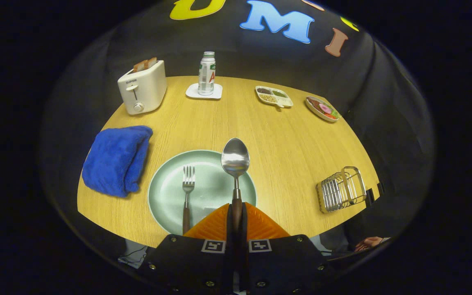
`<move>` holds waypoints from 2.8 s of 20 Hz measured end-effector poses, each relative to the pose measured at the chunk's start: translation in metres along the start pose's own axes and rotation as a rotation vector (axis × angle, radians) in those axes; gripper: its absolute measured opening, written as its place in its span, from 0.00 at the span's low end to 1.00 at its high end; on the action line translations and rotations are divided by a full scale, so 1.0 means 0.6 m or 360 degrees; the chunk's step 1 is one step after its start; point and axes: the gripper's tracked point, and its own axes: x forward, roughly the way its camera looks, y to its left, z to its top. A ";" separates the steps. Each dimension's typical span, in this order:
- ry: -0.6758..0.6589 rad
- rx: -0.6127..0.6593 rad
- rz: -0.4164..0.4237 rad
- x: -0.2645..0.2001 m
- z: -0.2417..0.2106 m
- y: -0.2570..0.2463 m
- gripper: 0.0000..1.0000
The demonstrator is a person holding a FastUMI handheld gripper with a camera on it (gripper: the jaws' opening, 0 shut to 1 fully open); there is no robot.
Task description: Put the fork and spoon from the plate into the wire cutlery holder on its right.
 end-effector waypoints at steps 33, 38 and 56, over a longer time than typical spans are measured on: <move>0.0084 0.0552 -0.0411 0.005 0.016 -0.311 0.34; 0.0007 0.0363 -0.0302 -0.005 0.043 -0.238 0.34; 0.0173 -0.0069 0.0291 0.029 -0.059 0.145 0.34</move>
